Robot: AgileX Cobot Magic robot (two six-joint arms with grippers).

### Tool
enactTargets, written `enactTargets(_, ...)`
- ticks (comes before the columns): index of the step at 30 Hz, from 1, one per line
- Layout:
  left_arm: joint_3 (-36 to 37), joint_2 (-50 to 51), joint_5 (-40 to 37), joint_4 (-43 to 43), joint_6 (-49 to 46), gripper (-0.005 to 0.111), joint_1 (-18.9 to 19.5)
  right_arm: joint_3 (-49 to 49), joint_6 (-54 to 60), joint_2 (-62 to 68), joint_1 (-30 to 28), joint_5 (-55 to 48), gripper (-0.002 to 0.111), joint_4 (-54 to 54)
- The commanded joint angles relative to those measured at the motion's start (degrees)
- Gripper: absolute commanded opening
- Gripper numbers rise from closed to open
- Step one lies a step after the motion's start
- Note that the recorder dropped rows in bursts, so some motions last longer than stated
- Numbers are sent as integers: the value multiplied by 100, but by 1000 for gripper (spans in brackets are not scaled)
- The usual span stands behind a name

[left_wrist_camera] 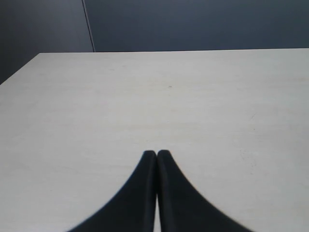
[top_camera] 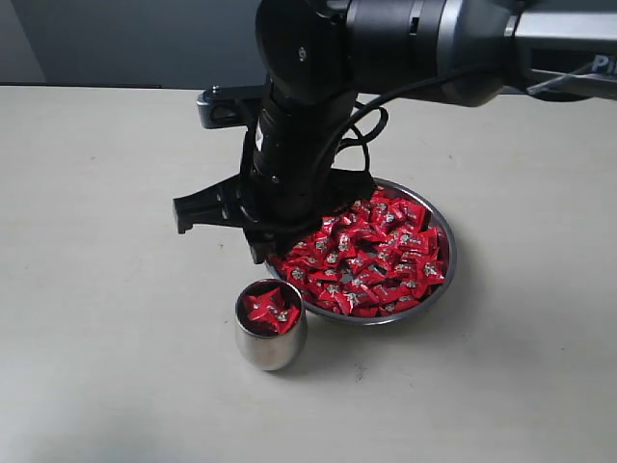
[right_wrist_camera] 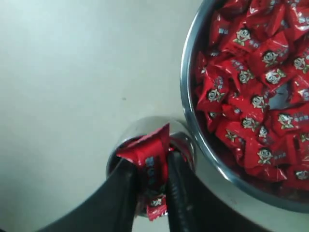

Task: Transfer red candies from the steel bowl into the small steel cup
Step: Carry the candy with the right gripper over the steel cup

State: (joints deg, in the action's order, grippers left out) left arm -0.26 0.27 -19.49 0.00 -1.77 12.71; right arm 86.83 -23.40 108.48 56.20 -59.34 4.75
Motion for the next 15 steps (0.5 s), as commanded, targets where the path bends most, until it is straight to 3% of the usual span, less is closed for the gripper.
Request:
enactTargets(1,26,-27,58,-35,8,0,-27,27,93,-92,66,-409,-1,6)
enactTargets(15,26,-27,58,-35,8,0,-27,27,239,68,329,-539,-1,-98)
